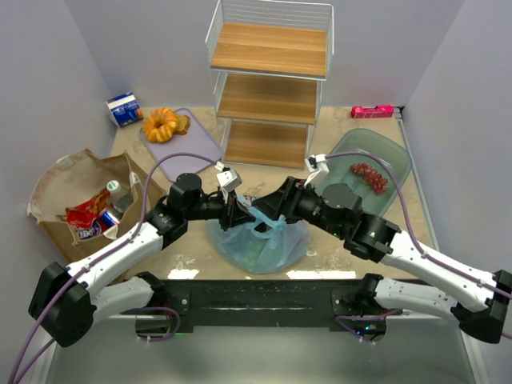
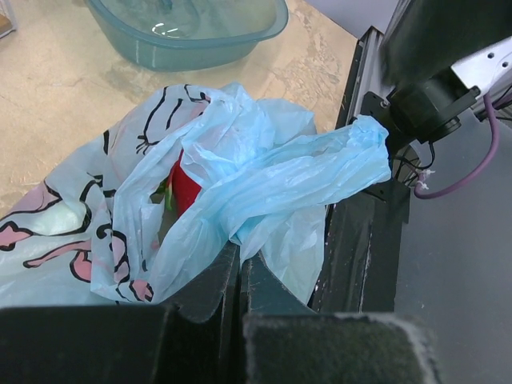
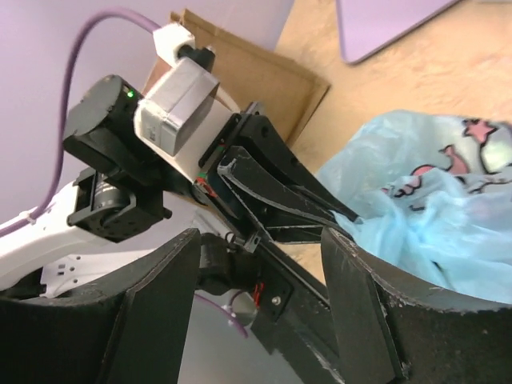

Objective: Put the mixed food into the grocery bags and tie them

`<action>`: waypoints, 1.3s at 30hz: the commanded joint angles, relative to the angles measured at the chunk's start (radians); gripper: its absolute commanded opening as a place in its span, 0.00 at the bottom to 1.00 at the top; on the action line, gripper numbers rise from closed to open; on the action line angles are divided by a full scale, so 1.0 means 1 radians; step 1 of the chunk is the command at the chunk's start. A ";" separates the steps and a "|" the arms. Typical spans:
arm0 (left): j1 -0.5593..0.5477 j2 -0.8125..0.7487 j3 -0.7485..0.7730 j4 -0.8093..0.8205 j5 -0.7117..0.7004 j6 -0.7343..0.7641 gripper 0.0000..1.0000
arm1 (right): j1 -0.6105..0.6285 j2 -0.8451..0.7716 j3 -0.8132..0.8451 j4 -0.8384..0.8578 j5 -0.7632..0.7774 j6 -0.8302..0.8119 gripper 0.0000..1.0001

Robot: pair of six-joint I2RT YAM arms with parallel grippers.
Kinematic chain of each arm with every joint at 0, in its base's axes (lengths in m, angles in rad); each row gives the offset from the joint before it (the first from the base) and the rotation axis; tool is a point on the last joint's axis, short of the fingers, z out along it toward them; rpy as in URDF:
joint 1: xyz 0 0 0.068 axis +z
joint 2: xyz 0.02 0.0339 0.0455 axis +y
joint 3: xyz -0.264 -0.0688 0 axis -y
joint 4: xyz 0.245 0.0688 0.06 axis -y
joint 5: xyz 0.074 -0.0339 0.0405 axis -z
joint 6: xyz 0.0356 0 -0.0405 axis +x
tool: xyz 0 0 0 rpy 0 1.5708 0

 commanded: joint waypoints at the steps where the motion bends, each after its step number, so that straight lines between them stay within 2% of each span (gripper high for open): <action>1: -0.008 -0.025 0.043 -0.002 -0.019 0.034 0.00 | 0.026 0.045 -0.033 0.101 -0.022 0.090 0.65; 7: -0.013 -0.029 0.043 -0.006 -0.025 0.038 0.00 | 0.026 0.026 -0.080 0.083 0.048 0.096 0.67; 22: -0.016 -0.031 0.044 -0.006 -0.028 0.041 0.00 | 0.030 0.013 -0.196 0.095 0.060 0.162 0.67; 30: -0.024 -0.028 0.041 0.005 -0.014 0.038 0.00 | 0.030 0.062 -0.217 0.153 0.067 0.177 0.70; 34: -0.031 -0.036 0.037 0.010 -0.016 0.040 0.00 | 0.029 0.097 -0.235 0.238 0.048 0.217 0.70; 39: -0.038 -0.052 0.030 0.016 -0.016 0.040 0.00 | 0.029 0.077 -0.280 0.270 0.103 0.279 0.71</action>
